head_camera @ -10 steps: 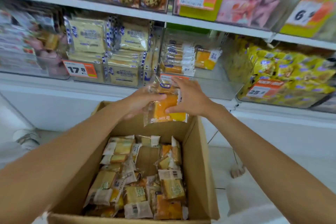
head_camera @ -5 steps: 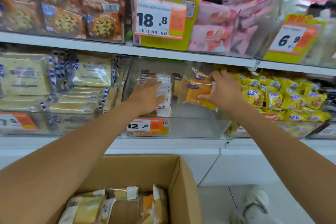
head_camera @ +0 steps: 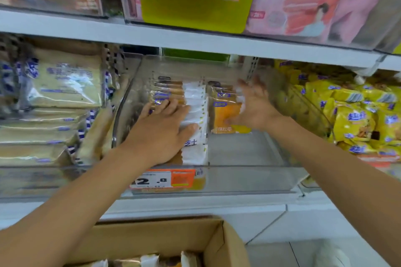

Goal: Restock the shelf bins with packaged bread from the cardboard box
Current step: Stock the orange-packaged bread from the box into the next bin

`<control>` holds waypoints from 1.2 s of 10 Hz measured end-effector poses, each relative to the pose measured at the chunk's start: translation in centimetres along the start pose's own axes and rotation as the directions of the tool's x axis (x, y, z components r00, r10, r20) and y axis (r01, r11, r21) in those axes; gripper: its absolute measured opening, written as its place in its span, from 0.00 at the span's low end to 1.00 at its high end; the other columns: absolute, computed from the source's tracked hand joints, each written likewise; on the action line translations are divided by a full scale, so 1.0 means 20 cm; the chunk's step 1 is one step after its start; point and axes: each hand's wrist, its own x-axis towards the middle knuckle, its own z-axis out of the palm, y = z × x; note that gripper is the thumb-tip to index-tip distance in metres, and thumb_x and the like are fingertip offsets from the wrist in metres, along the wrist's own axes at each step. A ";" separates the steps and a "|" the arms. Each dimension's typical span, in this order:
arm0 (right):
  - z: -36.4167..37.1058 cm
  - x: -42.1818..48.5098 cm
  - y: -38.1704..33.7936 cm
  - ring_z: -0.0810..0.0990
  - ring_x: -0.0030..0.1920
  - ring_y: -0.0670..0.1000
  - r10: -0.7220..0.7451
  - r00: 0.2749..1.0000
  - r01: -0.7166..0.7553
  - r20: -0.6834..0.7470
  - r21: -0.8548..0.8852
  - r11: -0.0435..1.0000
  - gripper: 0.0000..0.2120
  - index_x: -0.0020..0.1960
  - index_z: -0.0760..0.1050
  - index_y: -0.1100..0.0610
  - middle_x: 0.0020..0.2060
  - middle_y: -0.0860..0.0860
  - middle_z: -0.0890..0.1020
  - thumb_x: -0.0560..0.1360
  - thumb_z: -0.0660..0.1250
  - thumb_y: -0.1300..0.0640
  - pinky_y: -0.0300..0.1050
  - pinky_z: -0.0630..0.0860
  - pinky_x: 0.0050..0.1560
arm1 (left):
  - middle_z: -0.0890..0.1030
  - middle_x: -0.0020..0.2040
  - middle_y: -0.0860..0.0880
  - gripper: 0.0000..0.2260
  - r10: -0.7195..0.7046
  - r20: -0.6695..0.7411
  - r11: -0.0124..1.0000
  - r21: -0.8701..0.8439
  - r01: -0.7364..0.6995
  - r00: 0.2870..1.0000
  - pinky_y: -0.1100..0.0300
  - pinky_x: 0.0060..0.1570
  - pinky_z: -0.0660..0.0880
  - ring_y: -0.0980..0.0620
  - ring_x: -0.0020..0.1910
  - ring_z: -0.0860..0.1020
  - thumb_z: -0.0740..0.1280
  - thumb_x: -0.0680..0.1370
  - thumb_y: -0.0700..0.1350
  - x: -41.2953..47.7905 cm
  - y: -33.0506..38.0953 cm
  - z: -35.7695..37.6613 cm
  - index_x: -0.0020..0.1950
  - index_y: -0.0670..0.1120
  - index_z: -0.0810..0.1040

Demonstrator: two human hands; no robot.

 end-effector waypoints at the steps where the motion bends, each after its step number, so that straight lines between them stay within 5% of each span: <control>1: 0.02 0.03 0.02 0.47 0.79 0.51 0.086 0.996 -0.084 -0.002 0.186 0.979 0.58 0.79 0.50 0.50 0.78 0.55 0.57 0.60 0.82 0.45 0.28 0.48 0.68 | 0.45 0.81 0.52 0.28 -0.009 0.003 1.000 0.000 0.009 1.000 0.50 0.76 0.39 0.54 0.80 0.43 0.45 0.81 0.64 0.00 0.00 0.00 0.80 0.58 0.48; 2: 0.04 0.02 -0.03 0.53 0.77 0.51 0.021 0.999 -0.014 -0.024 0.265 0.964 0.52 0.76 0.57 0.53 0.74 0.55 0.61 0.60 0.83 0.48 0.29 0.54 0.68 | 0.45 0.81 0.52 0.28 -0.012 -0.004 1.000 -0.002 0.012 1.000 0.50 0.76 0.39 0.53 0.80 0.43 0.45 0.81 0.65 0.00 0.00 0.00 0.80 0.59 0.48; 3: 0.03 -0.04 -0.06 0.47 0.79 0.53 -0.015 0.998 0.023 -0.063 0.136 0.990 0.52 0.76 0.55 0.48 0.77 0.54 0.45 0.61 0.81 0.44 0.47 0.59 0.75 | 0.45 0.81 0.52 0.28 -0.021 0.014 1.000 -0.013 0.021 1.000 0.49 0.77 0.39 0.53 0.80 0.43 0.44 0.81 0.65 -0.01 0.01 0.00 0.80 0.59 0.48; 4: 0.01 -0.07 -0.06 0.38 0.78 0.55 -0.178 0.983 0.156 -0.044 -0.312 0.937 0.56 0.78 0.47 0.42 0.78 0.51 0.39 0.61 0.77 0.36 0.64 0.46 0.75 | 0.45 0.81 0.51 0.28 -0.019 0.011 1.000 -0.014 0.019 1.000 0.49 0.77 0.39 0.53 0.80 0.43 0.44 0.80 0.65 -0.01 0.01 0.00 0.80 0.59 0.48; 5: 0.02 -0.03 -0.06 0.46 0.78 0.57 -0.236 0.971 0.202 -0.026 -0.429 0.880 0.55 0.79 0.46 0.44 0.78 0.54 0.48 0.63 0.75 0.35 0.65 0.48 0.74 | 0.44 0.81 0.52 0.29 -0.021 0.016 1.000 -0.014 0.021 1.000 0.49 0.77 0.39 0.53 0.80 0.43 0.44 0.80 0.65 -0.01 0.00 0.00 0.80 0.59 0.47; 7: 0.02 0.00 -0.07 0.56 0.74 0.58 -0.234 0.971 0.188 -0.053 -0.438 0.879 0.54 0.78 0.49 0.47 0.75 0.54 0.58 0.63 0.76 0.36 0.62 0.55 0.72 | 0.45 0.81 0.52 0.28 -0.020 0.017 1.000 -0.017 0.020 1.000 0.49 0.77 0.39 0.53 0.80 0.43 0.44 0.80 0.65 -0.01 0.01 0.00 0.80 0.59 0.47; 9: 0.01 0.00 -0.07 0.48 0.78 0.58 -0.234 0.972 0.207 0.012 -0.515 0.832 0.59 0.79 0.40 0.45 0.78 0.55 0.50 0.62 0.70 0.27 0.71 0.41 0.72 | 0.45 0.81 0.52 0.28 -0.016 0.009 1.000 -0.022 0.016 1.000 0.48 0.77 0.39 0.53 0.80 0.43 0.44 0.81 0.64 -0.01 0.01 0.00 0.80 0.59 0.48; 10: -0.06 -0.06 -0.10 0.44 0.79 0.55 -0.220 0.976 0.199 -0.001 -0.421 0.885 0.57 0.79 0.41 0.43 0.79 0.53 0.47 0.62 0.69 0.26 0.64 0.36 0.73 | 0.47 0.81 0.52 0.28 -0.010 0.014 0.998 -0.059 0.011 1.000 0.48 0.77 0.39 0.53 0.80 0.45 0.47 0.82 0.64 0.00 0.00 0.00 0.80 0.58 0.50; 11: -0.14 -0.22 -0.19 0.56 0.76 0.55 -0.215 0.971 0.190 -0.105 -0.209 0.959 0.47 0.78 0.53 0.46 0.76 0.54 0.60 0.68 0.71 0.34 0.54 0.50 0.73 | 0.58 0.79 0.51 0.26 0.015 -0.066 0.980 -0.199 -0.028 0.998 0.48 0.76 0.47 0.49 0.78 0.56 0.59 0.81 0.60 0.00 -0.01 -0.04 0.77 0.53 0.61; 12: -0.18 -0.46 -0.31 0.70 0.66 0.55 -0.244 0.941 0.235 -0.233 -0.064 0.970 0.31 0.71 0.69 0.52 0.63 0.53 0.75 0.72 0.72 0.42 0.50 0.64 0.65 | 0.74 0.68 0.50 0.22 -0.003 -0.209 0.917 -0.390 -0.080 0.978 0.59 0.64 0.67 0.51 0.65 0.73 0.69 0.78 0.51 -0.07 0.02 -0.13 0.70 0.47 0.73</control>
